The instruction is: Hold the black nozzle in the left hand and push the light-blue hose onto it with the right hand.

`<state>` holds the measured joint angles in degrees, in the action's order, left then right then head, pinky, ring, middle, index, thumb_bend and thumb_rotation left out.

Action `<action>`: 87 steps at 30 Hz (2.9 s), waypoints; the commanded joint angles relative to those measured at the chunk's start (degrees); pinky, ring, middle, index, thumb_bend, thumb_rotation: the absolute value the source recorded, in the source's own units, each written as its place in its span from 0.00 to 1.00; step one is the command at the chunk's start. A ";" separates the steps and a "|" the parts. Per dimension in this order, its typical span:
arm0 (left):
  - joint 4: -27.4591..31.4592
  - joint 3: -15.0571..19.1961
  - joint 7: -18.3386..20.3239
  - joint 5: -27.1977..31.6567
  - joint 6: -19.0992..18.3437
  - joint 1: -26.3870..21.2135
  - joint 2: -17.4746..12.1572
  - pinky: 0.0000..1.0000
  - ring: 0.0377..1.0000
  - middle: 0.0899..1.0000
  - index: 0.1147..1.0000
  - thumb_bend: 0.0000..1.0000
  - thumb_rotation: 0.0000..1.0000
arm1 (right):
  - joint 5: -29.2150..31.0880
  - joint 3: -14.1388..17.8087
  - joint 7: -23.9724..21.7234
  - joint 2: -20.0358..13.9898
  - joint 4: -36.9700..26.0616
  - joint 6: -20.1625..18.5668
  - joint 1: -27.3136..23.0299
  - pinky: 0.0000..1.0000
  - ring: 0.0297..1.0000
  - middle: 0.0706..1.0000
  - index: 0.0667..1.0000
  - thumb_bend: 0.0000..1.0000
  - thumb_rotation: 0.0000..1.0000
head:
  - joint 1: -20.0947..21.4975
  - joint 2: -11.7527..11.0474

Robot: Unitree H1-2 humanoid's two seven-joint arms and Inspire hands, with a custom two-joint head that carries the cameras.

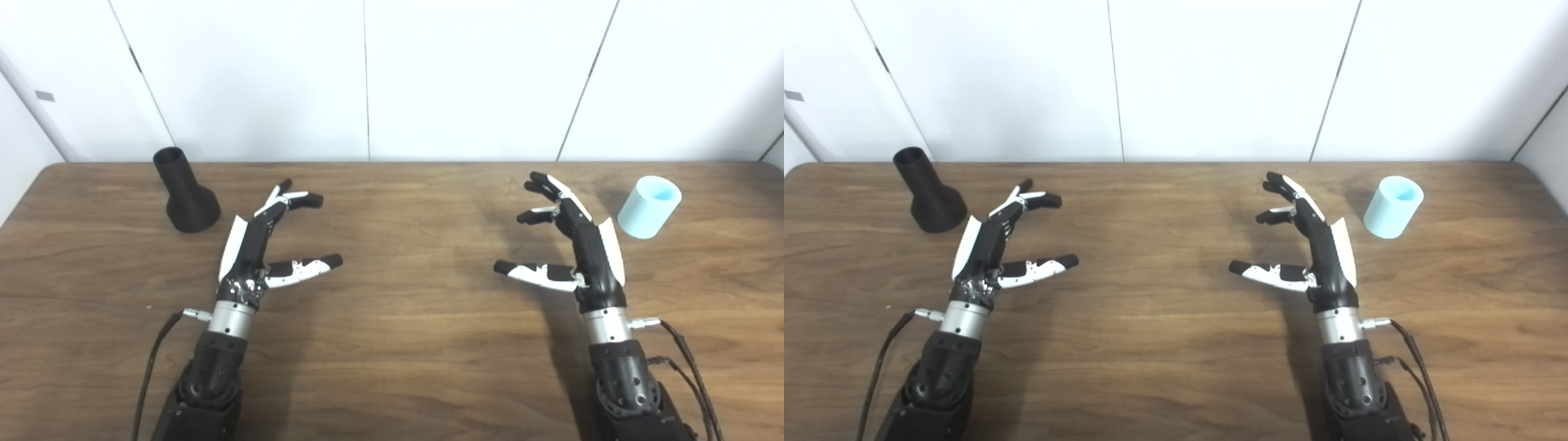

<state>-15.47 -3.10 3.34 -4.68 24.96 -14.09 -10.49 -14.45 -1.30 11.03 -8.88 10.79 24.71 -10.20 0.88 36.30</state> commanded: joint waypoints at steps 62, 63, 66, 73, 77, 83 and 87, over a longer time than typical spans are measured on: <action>17.65 17.11 -15.14 -8.35 -13.49 -0.47 -4.26 0.53 0.62 0.65 0.66 0.75 0.14 | -0.75 1.08 1.41 -0.94 -1.16 -0.20 3.18 0.41 0.55 0.72 0.76 0.71 0.09 | -26.98 -12.13; 17.09 17.96 -16.08 -8.43 -13.32 -1.09 -4.58 0.52 0.60 0.62 0.64 0.74 0.12 | -0.74 1.18 1.32 -0.82 -1.46 -0.56 3.25 0.42 0.55 0.73 0.77 0.70 0.06 | -26.95 -12.15; 16.26 19.70 -19.30 -10.48 -13.64 -2.57 -4.89 0.50 0.58 0.60 0.62 0.75 0.11 | -0.74 1.40 1.05 -0.56 -2.16 -1.13 3.37 0.42 0.55 0.73 0.77 0.71 0.02 | -26.95 -12.15; 13.32 20.39 -25.09 -16.68 -13.05 -5.54 -6.16 0.54 0.65 0.69 0.69 0.73 0.15 | -1.15 1.53 0.39 -0.08 -4.28 -2.68 3.62 0.41 0.54 0.72 0.76 0.70 0.01 | -26.36 -11.57; 11.06 18.93 -25.03 -18.10 -14.24 -6.92 -7.60 0.46 0.60 0.67 0.68 0.75 0.10 | -1.64 1.58 0.03 0.07 -5.87 -3.82 3.89 0.41 0.54 0.73 0.76 0.70 0.00 | -25.95 -11.17; 10.75 14.71 -13.47 -14.52 -22.78 -7.60 -12.63 0.92 0.95 0.95 0.96 0.85 0.28 | -1.84 1.49 -0.76 -0.04 -7.00 -3.49 4.02 0.40 0.53 0.73 0.76 0.70 0.00 | -25.50 -10.75; 10.63 12.50 -7.81 -14.15 -27.90 -9.16 -15.95 0.99 1.00 1.00 1.00 0.96 0.32 | -1.92 1.61 -1.20 0.03 -7.64 -3.56 4.06 0.39 0.52 0.73 0.76 0.72 0.00 | -25.16 -10.12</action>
<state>-5.68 9.62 -5.84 -18.82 -2.14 -19.82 -24.04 -16.29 0.25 9.72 -8.97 4.57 20.23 -6.24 -24.35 26.10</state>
